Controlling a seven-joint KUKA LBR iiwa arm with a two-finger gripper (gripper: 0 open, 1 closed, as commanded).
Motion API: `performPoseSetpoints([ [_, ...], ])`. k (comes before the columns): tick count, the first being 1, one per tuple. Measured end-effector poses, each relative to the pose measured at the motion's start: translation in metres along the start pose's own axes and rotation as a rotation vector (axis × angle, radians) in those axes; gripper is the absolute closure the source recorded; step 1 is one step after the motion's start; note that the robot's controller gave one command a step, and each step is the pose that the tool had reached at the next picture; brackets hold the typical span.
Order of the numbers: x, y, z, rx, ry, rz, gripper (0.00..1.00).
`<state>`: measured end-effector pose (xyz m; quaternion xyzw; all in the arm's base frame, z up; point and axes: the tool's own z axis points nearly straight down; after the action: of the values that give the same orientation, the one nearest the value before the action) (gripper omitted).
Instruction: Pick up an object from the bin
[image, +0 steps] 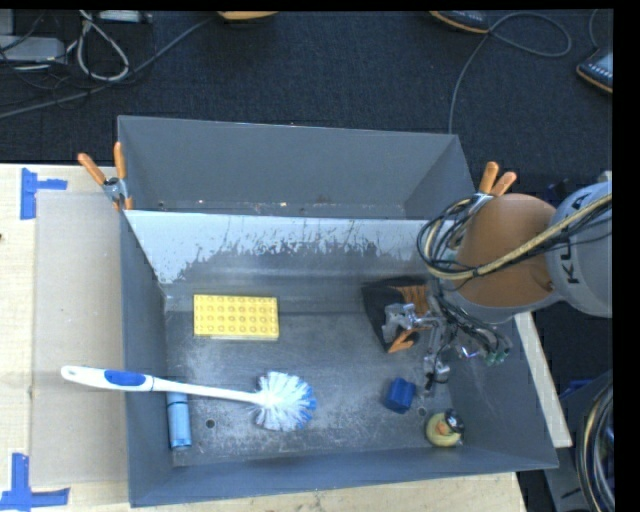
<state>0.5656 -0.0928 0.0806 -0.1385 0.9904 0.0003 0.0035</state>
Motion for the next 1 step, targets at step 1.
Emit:
performPoseSetpoints([
  [1,-0.0169,-0.0392,0.0111,-0.01,0.021,-0.148,0.0],
])
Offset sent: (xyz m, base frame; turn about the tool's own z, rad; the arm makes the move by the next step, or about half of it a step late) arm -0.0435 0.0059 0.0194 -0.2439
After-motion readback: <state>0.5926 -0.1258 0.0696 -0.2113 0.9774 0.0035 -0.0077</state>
